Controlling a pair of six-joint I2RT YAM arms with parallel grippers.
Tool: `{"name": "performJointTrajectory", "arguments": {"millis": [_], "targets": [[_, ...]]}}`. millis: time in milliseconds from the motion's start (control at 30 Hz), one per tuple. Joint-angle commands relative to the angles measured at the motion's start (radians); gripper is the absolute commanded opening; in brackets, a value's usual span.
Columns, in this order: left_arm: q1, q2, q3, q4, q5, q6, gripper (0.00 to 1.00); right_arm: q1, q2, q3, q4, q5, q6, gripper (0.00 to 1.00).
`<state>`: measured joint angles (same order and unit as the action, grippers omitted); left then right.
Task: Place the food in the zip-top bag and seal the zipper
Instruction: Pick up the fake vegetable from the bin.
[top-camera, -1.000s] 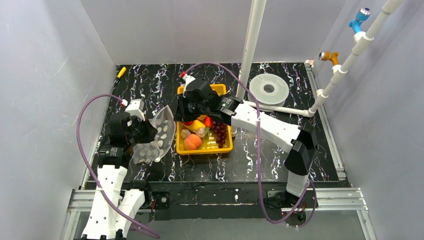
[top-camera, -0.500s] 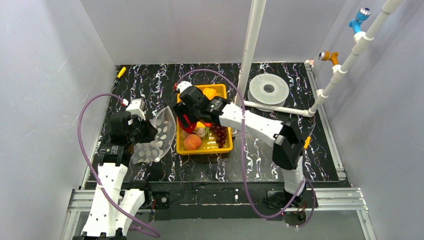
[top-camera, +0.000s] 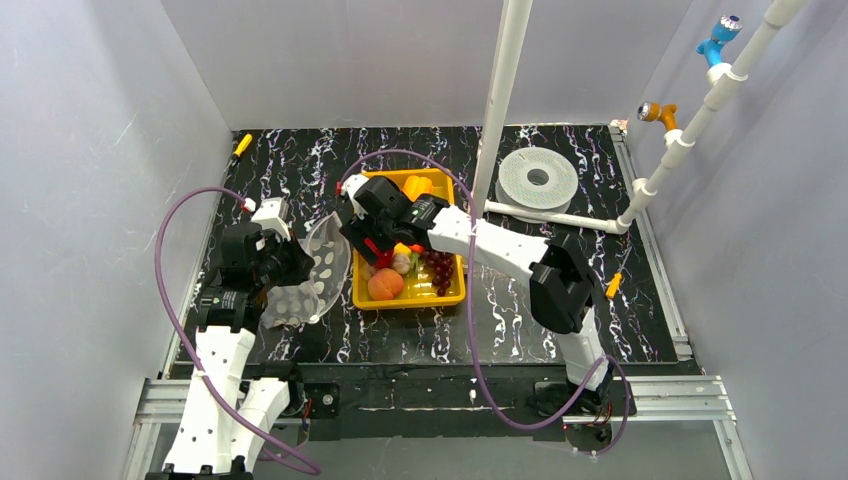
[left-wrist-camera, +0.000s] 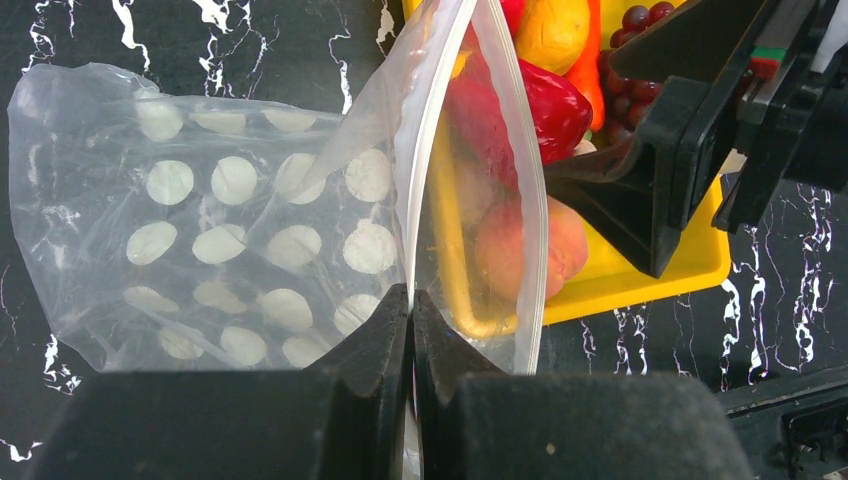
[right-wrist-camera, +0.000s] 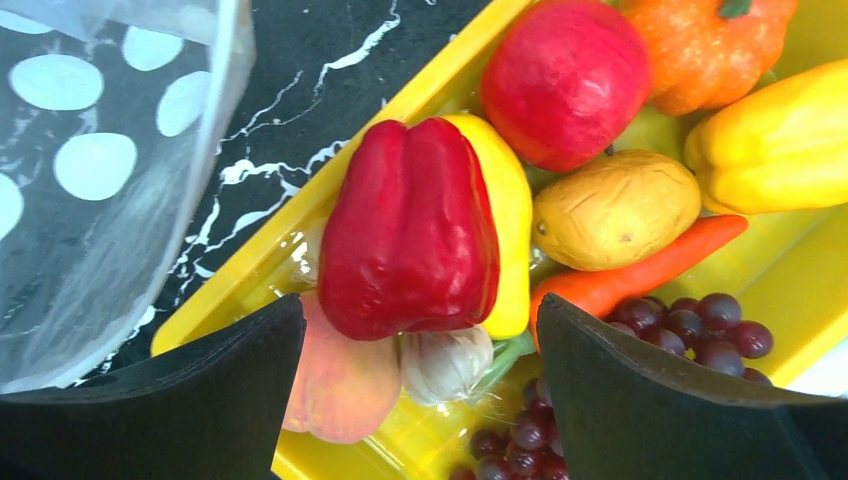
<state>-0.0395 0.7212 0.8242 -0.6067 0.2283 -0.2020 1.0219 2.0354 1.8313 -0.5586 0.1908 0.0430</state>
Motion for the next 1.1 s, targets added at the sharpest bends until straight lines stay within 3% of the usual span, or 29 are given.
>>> {"name": "performJointTrajectory", "arguments": {"millis": [0,533,833,967,1067], "targets": [[-0.002,0.001,-0.01,-0.004,-0.002,0.004,0.0,0.023,-0.015,-0.017,0.053,-0.04,0.041,0.92],[-0.002,0.012,-0.006,-0.006,-0.004,0.004,0.0,0.04,0.063,0.003,0.067,0.139,-0.004,0.84],[-0.003,0.012,-0.006,-0.007,0.001,0.005,0.0,0.04,0.072,0.01,0.091,0.122,-0.007,0.77],[-0.002,0.006,-0.009,-0.005,-0.008,0.004,0.0,0.04,0.065,0.0,0.09,0.124,0.01,0.6],[-0.002,0.007,-0.007,-0.007,-0.003,0.004,0.0,0.04,0.036,-0.022,0.097,0.137,0.028,0.42]]}}
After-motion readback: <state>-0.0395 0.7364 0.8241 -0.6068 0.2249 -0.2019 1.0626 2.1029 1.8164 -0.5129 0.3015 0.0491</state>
